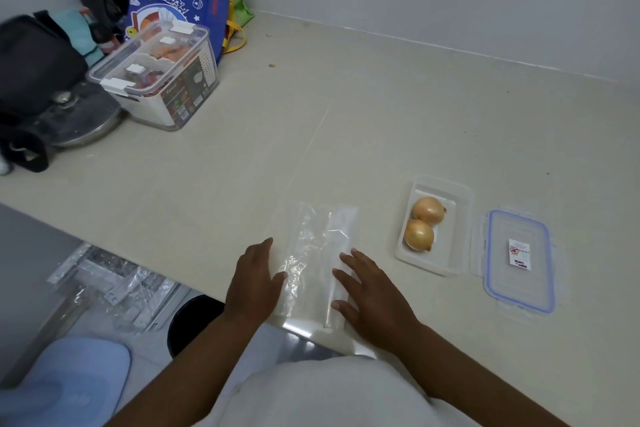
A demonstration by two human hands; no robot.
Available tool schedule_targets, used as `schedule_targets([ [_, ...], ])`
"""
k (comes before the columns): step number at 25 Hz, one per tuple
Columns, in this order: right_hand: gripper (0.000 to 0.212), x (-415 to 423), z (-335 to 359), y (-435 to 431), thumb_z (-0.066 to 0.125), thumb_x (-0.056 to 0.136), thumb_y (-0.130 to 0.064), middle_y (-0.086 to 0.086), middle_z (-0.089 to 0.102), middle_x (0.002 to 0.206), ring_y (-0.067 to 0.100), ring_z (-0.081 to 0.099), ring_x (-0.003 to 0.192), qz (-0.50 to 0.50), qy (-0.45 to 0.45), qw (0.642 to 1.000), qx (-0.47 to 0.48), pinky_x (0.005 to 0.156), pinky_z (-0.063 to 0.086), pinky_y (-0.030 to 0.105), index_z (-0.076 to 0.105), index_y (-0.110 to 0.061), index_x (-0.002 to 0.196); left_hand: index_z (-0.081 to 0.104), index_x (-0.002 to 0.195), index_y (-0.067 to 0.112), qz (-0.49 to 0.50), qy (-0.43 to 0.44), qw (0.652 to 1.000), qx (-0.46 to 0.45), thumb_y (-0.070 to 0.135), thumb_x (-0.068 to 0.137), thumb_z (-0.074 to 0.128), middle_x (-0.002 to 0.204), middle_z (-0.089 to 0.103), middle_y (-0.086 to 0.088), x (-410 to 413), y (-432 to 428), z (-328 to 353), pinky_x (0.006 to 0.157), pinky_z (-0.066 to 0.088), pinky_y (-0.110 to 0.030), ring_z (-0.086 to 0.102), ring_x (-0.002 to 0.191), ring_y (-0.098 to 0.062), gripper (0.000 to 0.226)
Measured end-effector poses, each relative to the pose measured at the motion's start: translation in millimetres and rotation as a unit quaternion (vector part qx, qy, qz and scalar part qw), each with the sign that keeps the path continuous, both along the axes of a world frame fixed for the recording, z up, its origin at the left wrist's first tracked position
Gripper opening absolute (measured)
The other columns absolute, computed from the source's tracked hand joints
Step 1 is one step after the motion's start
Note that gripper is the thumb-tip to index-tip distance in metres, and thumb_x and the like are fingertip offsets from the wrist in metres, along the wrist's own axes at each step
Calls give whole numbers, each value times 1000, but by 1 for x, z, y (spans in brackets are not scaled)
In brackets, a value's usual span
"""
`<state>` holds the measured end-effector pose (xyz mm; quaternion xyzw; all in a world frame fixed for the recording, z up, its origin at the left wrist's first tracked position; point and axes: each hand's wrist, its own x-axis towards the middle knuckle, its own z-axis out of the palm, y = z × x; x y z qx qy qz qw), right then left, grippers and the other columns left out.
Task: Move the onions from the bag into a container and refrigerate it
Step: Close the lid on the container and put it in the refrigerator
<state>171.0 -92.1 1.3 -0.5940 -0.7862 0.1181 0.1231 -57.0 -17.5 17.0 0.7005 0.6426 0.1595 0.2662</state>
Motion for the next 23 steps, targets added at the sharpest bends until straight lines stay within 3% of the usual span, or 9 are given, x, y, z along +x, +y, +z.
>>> schedule_targets([
  [2, 56, -3, -6, -14, 55, 90, -50, 11, 50, 145, 32, 43, 137, -21, -9, 1000, -6, 106, 43, 43, 58, -12, 132, 55, 132, 3, -143, 88, 977, 131, 15, 75, 78, 135, 56, -17, -4, -15, -9, 99, 48, -44, 55, 121, -35, 63],
  [5, 62, -10, -11, -22, 58, 87, -50, 14, 49, 145, 33, 47, 134, -41, -69, 995, -52, 105, 44, 47, 56, -9, 133, 64, 123, 3, -262, 148, 945, 126, 26, 73, 80, 135, 59, -18, -3, -34, -21, 95, 50, -49, 58, 122, -35, 57],
  [7, 63, -14, -12, -20, 61, 85, -49, 16, 50, 144, 33, 47, 134, -44, -115, 990, -74, 107, 42, 49, 57, -7, 132, 59, 129, 3, -269, 192, 942, 61, 32, 81, 72, 144, 49, -17, -2, -33, -29, 101, 46, -51, 50, 131, -35, 58],
  [9, 65, -18, -12, -11, 62, 85, -46, 17, 45, 148, 34, 41, 138, -56, -128, 986, -94, 111, 35, 50, 53, -6, 135, 36, 146, 4, -274, 213, 938, 17, 36, 94, 51, 159, 23, -14, -1, -22, -35, 116, 26, -51, 24, 146, -32, 62],
  [12, 69, -19, -17, 13, 44, 95, -45, 14, 16, 161, 31, 11, 150, -74, -109, 981, -141, 121, 12, 45, 26, -8, 150, 11, 153, 8, -282, 246, 927, -2, 38, 100, 32, 164, -2, -8, 6, 6, -41, 120, 7, -48, -2, 151, -25, 65],
  [15, 70, -14, -20, 47, 37, 98, -45, 11, 3, 163, 27, 0, 151, -102, -102, 976, -164, 122, 7, 43, 13, -9, 152, 9, 153, 8, -294, 269, 917, -4, 39, 100, 32, 164, -4, -8, 19, 44, -40, 120, 6, -50, -4, 151, -24, 65],
  [19, 71, -4, -17, 87, 42, 96, -45, 13, 4, 163, 28, 3, 150, -113, -97, 971, -188, 119, 17, 44, 16, -7, 151, 11, 152, 7, -299, 268, 916, -19, 39, 100, 35, 164, -3, -7, 33, 87, -40, 120, 8, -51, -3, 151, -22, 66],
  [23, 72, 1, -21, 105, 39, 96, -47, 11, 2, 163, 26, 1, 150, -116, -131, 965, -196, 120, 8, 46, 14, -9, 152, 10, 152, 8, -306, 266, 914, -25, 39, 99, 35, 164, -5, -6, 37, 105, -42, 119, 8, -52, -4, 151, -21, 66],
])
